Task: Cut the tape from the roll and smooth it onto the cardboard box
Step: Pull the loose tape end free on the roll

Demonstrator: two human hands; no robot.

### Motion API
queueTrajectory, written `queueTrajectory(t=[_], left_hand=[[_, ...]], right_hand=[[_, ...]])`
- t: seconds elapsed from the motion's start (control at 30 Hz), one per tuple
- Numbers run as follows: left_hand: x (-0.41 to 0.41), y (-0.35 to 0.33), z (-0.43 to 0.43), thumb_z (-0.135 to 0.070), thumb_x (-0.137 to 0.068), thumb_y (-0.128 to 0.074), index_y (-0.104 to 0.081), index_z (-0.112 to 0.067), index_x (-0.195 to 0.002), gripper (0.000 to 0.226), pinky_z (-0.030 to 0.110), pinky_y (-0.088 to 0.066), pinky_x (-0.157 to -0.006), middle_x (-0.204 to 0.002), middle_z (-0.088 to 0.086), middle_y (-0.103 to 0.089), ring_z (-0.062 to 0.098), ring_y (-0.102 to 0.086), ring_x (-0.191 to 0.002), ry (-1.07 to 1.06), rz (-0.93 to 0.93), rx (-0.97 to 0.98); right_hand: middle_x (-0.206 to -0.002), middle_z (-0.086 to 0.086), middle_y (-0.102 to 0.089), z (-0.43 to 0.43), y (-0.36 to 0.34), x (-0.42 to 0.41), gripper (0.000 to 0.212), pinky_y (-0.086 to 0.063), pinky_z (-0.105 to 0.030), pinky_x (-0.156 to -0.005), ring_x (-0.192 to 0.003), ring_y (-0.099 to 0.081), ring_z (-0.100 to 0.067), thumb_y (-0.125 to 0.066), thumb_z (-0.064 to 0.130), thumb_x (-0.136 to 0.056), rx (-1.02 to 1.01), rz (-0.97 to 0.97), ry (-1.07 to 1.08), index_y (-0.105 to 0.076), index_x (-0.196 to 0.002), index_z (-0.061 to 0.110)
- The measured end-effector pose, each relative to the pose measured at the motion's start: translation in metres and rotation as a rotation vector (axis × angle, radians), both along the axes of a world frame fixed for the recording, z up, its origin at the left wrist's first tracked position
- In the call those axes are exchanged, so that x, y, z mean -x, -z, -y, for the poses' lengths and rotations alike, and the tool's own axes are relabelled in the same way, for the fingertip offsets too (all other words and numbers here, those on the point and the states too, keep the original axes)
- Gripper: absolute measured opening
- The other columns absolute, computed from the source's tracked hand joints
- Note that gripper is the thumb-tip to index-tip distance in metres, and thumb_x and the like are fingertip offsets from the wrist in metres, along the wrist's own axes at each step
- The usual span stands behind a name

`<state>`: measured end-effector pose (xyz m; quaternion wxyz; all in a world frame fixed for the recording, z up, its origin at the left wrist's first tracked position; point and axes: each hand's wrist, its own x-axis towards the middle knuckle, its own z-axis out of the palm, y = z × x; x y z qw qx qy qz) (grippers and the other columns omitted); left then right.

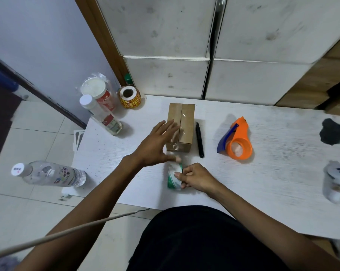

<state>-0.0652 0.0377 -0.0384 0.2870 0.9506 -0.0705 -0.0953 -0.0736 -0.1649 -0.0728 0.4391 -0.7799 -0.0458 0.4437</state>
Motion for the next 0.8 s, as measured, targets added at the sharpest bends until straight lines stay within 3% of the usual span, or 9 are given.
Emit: queueTrajectory(t=[0.1, 0.2, 0.37, 0.47, 0.57, 0.67, 0.8], left_hand=[[-0.006, -0.002, -0.006, -0.047, -0.089, -0.062, -0.053, -0.024, -0.140, 0.057, 0.045, -0.041, -0.109, -0.149, 0.001, -0.050, 0.025, -0.040, -0.139, -0.103, 0.150, 0.001], [-0.013, -0.005, -0.004, -0.023, -0.093, -0.065, -0.065, -0.024, -0.126, 0.034, 0.042, -0.051, -0.096, -0.132, -0.002, -0.065, 0.022, -0.055, -0.123, -0.129, 0.233, -0.032], [-0.018, 0.001, 0.002, -0.021, -0.089, -0.069, -0.069, -0.025, -0.123, 0.034, 0.044, -0.055, -0.089, -0.131, 0.000, -0.066, 0.026, -0.056, -0.120, -0.132, 0.276, -0.035], [-0.020, 0.005, 0.009, -0.033, -0.088, -0.069, -0.069, -0.023, -0.122, 0.035, 0.041, -0.057, -0.081, -0.135, 0.002, -0.062, 0.027, -0.049, -0.128, -0.028, 0.319, -0.089], [-0.019, 0.016, 0.011, -0.045, -0.092, -0.053, -0.069, -0.025, -0.122, 0.039, 0.044, -0.060, -0.067, -0.138, 0.000, -0.059, 0.027, -0.045, -0.133, 0.025, 0.327, -0.140], [-0.016, 0.028, 0.007, -0.054, -0.095, -0.041, -0.065, -0.028, -0.128, 0.048, 0.045, -0.060, -0.063, -0.143, -0.001, -0.057, 0.026, -0.044, -0.137, 0.001, 0.349, -0.165], [-0.015, 0.035, 0.004, -0.046, -0.101, -0.039, -0.061, -0.027, -0.134, 0.044, 0.041, -0.061, -0.063, -0.146, 0.001, -0.054, 0.027, -0.044, -0.141, 0.067, 0.412, -0.251]], right_hand=[[-0.063, -0.005, -0.073, 0.002, 0.000, 0.000, 0.034, -0.055, -0.044, -0.088, -0.069, -0.067, -0.014, -0.071, 0.038, -0.087, -0.001, -0.003, -0.005, -0.064, -0.068, 0.010], [-0.065, -0.006, -0.074, 0.005, 0.000, 0.000, 0.043, -0.055, -0.045, -0.087, -0.069, -0.067, -0.014, -0.071, 0.039, -0.087, -0.005, -0.005, 0.005, -0.068, -0.076, -0.002], [-0.067, -0.008, -0.075, 0.009, 0.001, 0.001, 0.047, -0.055, -0.046, -0.087, -0.068, -0.066, -0.013, -0.071, 0.041, -0.086, -0.012, -0.013, 0.009, -0.069, -0.085, -0.007], [-0.062, -0.004, -0.074, 0.009, 0.003, 0.001, 0.046, -0.055, -0.049, -0.085, -0.067, -0.063, -0.015, -0.071, 0.043, -0.084, -0.013, -0.006, 0.009, -0.066, -0.072, -0.001], [-0.059, -0.002, -0.072, 0.010, 0.003, 0.001, 0.040, -0.055, -0.050, -0.085, -0.067, -0.062, -0.016, -0.070, 0.044, -0.084, -0.012, -0.004, 0.006, -0.061, -0.059, 0.015], [-0.060, -0.001, -0.072, 0.011, 0.003, 0.000, 0.037, -0.055, -0.047, -0.087, -0.068, -0.064, -0.012, -0.070, 0.043, -0.085, -0.014, -0.018, 0.012, -0.063, -0.060, 0.017], [-0.063, -0.004, -0.074, 0.011, 0.003, 0.000, 0.034, -0.054, -0.043, -0.088, -0.067, -0.066, -0.010, -0.070, 0.042, -0.086, -0.015, -0.024, 0.033, -0.067, -0.064, 0.015]])
